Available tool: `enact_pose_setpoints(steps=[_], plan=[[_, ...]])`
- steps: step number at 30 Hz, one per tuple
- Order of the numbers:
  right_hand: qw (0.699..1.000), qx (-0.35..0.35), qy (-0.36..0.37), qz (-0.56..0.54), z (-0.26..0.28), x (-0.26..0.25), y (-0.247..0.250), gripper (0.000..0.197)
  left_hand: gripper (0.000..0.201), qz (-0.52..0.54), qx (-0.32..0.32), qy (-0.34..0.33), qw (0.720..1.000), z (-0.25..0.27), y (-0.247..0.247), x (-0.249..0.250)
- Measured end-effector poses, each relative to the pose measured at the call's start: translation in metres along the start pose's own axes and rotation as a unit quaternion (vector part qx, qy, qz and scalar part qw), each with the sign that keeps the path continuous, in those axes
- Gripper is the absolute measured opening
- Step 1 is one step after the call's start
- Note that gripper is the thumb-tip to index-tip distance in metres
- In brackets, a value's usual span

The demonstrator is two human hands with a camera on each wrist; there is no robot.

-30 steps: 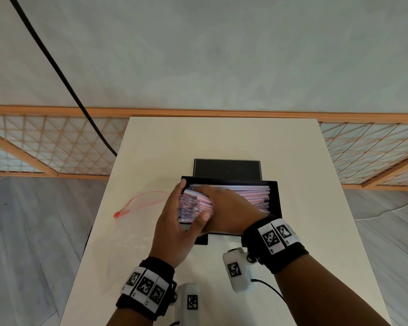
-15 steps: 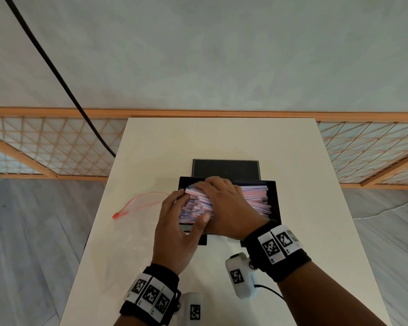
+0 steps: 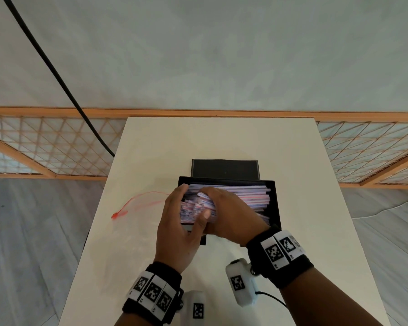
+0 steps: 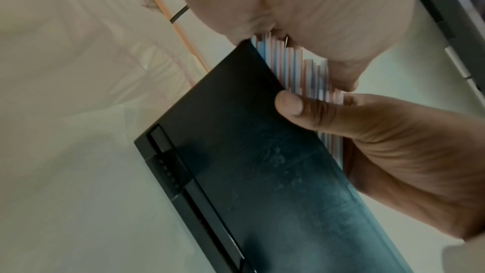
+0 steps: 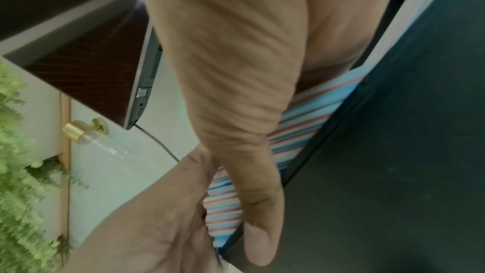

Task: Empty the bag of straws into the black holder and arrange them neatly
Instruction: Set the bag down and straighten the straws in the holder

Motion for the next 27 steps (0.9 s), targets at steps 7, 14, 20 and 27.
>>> enact_pose_setpoints(steps=[7,14,20,27], plan=[[1.000,-0.027,-0.011,0.001,-0.007,0.003,0.002,0.061,0.071,0.006,0.007,0.005,1.000,0.001,-0.001,-0.004],[0.998,-0.047,0.019,0.022,-0.014,-0.003,0.001,0.066,0.072,0.038,0.008,0.019,0.999,0.005,0.000,-0.005],[0.998,-0.031,0.019,0.049,-0.017,-0.009,0.001,0.069,0.068,0.057,0.006,0.026,0.998,0.006,0.001,-0.008],[0.998,-0.026,0.018,0.060,-0.017,-0.013,0.001,0.066,0.069,0.064,-0.005,0.027,0.998,0.007,-0.002,-0.010]])
Point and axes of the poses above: each hand's wrist, its own z-axis away from the middle knuckle, its own y-axis out of the back of the hand, x = y × z, the point moved 5 cm from there along -z, towards the middle knuckle, and after that the axes turned 8 degrees about -x, right-handed, at the moved point
